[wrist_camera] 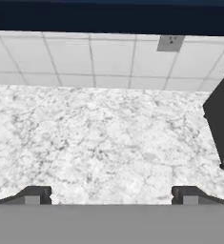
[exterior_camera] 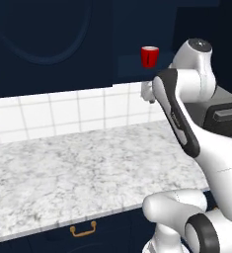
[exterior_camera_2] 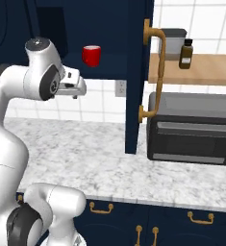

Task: Gather all objects into one cabinet and sort the glasses and bowls to opposite sides.

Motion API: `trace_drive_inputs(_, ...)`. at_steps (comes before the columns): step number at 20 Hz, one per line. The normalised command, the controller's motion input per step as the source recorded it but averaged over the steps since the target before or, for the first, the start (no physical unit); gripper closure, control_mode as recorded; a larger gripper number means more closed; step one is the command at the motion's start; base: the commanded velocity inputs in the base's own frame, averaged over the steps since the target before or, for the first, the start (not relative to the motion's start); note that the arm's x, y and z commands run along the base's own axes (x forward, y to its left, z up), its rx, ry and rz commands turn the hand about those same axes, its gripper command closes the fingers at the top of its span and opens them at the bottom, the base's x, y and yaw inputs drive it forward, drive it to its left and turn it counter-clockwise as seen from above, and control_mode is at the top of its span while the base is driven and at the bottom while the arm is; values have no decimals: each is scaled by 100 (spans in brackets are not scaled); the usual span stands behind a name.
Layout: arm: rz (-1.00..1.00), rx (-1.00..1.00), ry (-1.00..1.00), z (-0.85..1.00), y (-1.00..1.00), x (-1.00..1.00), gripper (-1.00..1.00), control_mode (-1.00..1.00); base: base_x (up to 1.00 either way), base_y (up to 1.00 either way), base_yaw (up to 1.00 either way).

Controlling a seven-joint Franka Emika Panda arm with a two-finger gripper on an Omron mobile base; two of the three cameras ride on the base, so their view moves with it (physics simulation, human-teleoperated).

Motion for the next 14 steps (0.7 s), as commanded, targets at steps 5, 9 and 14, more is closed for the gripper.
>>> trace_drive_inputs(5,-21,0,-50,85,0,0,-100,-100,0,0,0)
trace_drive_inputs(9,-23,0,-31,49,5,0,-100,-100,0,0,0)
trace_drive_inputs(14,0,3,2,3,-3,28,-100,-100,0,0,0)
